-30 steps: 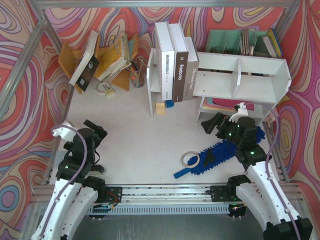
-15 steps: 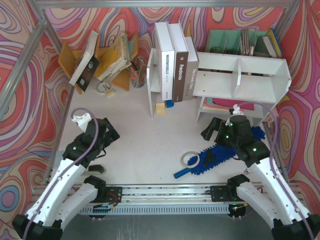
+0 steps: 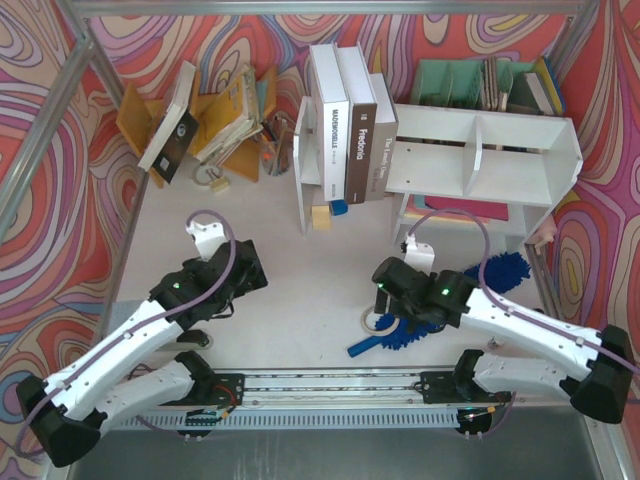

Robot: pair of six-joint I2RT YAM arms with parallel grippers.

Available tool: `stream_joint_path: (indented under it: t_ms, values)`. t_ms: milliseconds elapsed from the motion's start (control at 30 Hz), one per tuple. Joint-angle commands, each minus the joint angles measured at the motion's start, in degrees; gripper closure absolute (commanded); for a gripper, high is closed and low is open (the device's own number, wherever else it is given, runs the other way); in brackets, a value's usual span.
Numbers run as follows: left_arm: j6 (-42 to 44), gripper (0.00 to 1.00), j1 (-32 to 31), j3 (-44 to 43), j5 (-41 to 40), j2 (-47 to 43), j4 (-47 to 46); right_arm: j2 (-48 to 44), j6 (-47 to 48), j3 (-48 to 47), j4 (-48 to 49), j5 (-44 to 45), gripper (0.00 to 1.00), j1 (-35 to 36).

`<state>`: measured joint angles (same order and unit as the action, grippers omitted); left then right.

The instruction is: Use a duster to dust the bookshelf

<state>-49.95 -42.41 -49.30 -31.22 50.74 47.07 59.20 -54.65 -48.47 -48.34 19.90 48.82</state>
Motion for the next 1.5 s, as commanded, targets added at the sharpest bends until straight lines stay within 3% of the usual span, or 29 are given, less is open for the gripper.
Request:
stream_joint_path:
  t_ms: [0, 200, 667, 967, 1467]
  values:
    - [-1.1, 0.02, -5.1, -0.9, -3.9, 0.9, 1.5, 3.6, -9.1, 0.3, -4.2, 4.3, 0.33, 3.8]
    - [-1.9, 0.02, -7.2, 1.3, -2.8, 1.3, -1.2, 7.8, -9.3, 1.5, -2.3, 3.8, 0.51, 4.0]
    - [-3.4, 0.02, -8.3, 4.8, -2.6, -0.8, -2.6, 14.1, -10.4, 2.6, -2.0, 5.8, 0.69, 2.7]
    - [-3.5, 0.02, -8.4, 5.2, -2.6, -0.5, -2.9, 15.8, -6.1, 3.1, 1.8, 4.5, 0.71, -1.2]
    - [-3.6, 0.02, -8.5, 5.4, -3.2, -0.4, -2.6, 16.9, -6.3, 4.3, 2.7, 3.2, 0.73, -1.4]
